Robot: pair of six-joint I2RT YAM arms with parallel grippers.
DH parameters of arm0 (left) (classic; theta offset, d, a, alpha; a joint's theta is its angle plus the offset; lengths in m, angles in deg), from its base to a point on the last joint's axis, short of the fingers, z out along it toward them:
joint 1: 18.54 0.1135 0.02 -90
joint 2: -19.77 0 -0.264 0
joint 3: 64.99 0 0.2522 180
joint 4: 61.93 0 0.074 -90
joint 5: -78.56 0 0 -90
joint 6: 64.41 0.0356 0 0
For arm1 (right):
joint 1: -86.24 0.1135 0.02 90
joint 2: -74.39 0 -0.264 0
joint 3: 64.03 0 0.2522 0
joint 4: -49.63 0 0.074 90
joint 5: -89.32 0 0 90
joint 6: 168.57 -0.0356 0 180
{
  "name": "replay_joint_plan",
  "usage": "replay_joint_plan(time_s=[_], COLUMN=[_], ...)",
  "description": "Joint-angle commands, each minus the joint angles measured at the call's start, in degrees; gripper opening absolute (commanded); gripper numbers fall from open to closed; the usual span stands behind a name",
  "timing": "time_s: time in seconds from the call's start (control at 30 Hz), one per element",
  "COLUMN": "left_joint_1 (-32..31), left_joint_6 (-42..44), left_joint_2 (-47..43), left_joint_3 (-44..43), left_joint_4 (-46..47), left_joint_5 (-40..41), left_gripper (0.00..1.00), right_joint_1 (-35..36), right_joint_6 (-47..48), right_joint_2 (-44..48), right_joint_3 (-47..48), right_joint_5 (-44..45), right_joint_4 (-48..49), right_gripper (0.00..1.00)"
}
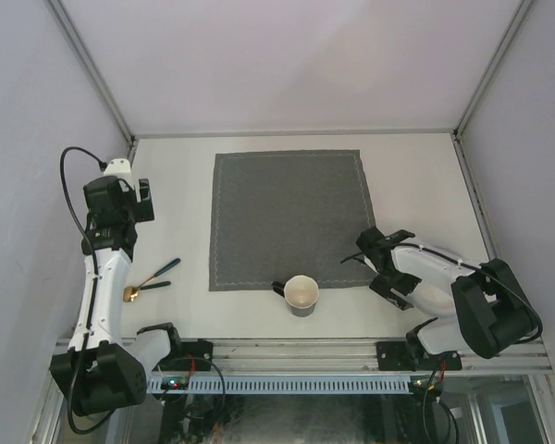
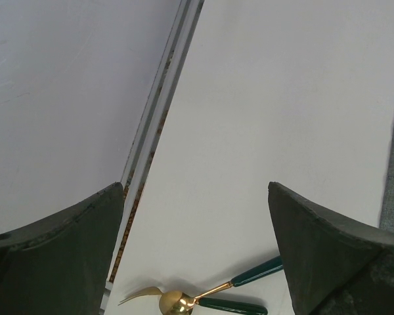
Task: Set the dinner table for one person
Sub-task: Pick up the plate at the center of the board.
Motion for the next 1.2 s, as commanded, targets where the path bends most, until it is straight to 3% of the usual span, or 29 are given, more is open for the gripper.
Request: replay_joint_plan(time_s=[0.0, 0.5, 0.7, 0.87, 1.07, 1.13, 1.17], left_joint_1=[0.21, 0.28, 0.20, 0.22, 0.24, 0.21, 0.23], left_joint_6=[-0.53, -0.63, -0.65, -0.66, -0.69, -0.73, -0.69], left_joint_2=[-0.40, -0.41, -0.70, -0.79, -0.88, -0.89, -0.89], left_joint_3=[-0.87, -1.08, -1.05, -1.06, -1.04, -1.04, -1.04], left_joint_4=[1.88, 1.72, 1.54, 1.45, 1.35, 1.36, 1.39], left_joint_5=[0.60, 0.59, 0.60, 0.57, 0.47, 0.51, 0.52], left_gripper=[0.94, 0.94, 0.94, 0.94, 0.94, 0.94, 0.94], right_joint_1=[0.62, 0.39, 0.23, 0.15, -0.23, -0.36, -0.44], right_joint_6=[0.69, 0.75, 1.23, 1.98, 2.90, 3.40, 3.62], right_joint_2=[-1.80, -2.57, -4.20, -4.82, -5.62, -5.76, -5.85], right_joint_3=[-1.05, -1.45, -2.25, -2.28, -2.28, -2.29, -2.29], right_joint_5=[3.46, 3.80, 4.41, 4.99, 5.51, 5.52, 5.75], right_joint_4=[2.35, 5.79, 7.57, 8.75, 10.67, 11.39, 11.82], right_gripper=[0.89, 0.62, 0.42, 0.36, 0.42, 0.36, 0.27])
